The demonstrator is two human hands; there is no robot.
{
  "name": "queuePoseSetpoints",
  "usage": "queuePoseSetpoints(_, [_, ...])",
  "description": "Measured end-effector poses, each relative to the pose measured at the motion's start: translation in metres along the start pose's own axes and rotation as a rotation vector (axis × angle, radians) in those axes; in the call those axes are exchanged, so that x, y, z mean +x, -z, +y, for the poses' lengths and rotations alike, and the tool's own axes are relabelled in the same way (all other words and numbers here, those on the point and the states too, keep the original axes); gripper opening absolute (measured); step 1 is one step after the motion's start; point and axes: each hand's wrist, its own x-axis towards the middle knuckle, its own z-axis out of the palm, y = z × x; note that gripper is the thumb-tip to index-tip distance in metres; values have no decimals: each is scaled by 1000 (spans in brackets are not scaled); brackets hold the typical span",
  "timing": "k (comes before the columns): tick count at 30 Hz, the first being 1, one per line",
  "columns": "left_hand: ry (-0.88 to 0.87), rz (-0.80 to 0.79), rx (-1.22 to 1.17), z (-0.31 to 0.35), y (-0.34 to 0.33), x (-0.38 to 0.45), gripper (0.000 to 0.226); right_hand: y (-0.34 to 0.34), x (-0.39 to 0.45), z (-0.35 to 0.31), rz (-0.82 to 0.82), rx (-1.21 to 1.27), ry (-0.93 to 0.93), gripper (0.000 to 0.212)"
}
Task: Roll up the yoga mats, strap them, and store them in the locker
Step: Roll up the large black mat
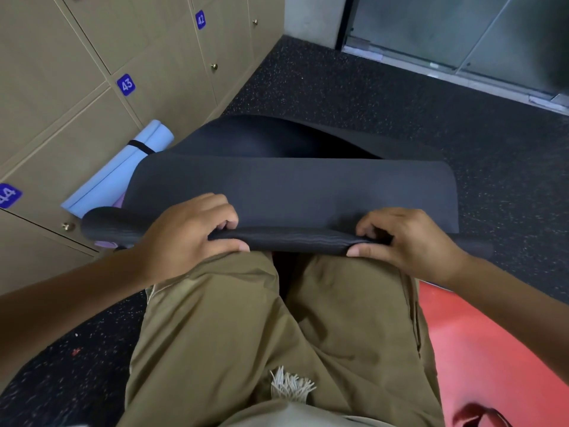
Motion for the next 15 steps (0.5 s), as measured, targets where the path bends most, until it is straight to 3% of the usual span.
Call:
queuePoseSetpoints(4, [-78, 142, 303, 11, -10, -10, 45, 6, 9, 5, -64, 78, -94, 41])
queuePoseSetpoints(10, [112, 177, 212, 18, -21, -8, 41, 14, 20, 3, -132, 255, -300, 36])
queuePoseSetpoints(12, [145, 105, 184, 13, -19, 1, 42, 13, 21, 2, -94, 181, -325, 40])
queuePoseSetpoints(15, [249, -35, 54, 2, -8, 13, 46, 1, 14, 1, 62, -154, -210, 50])
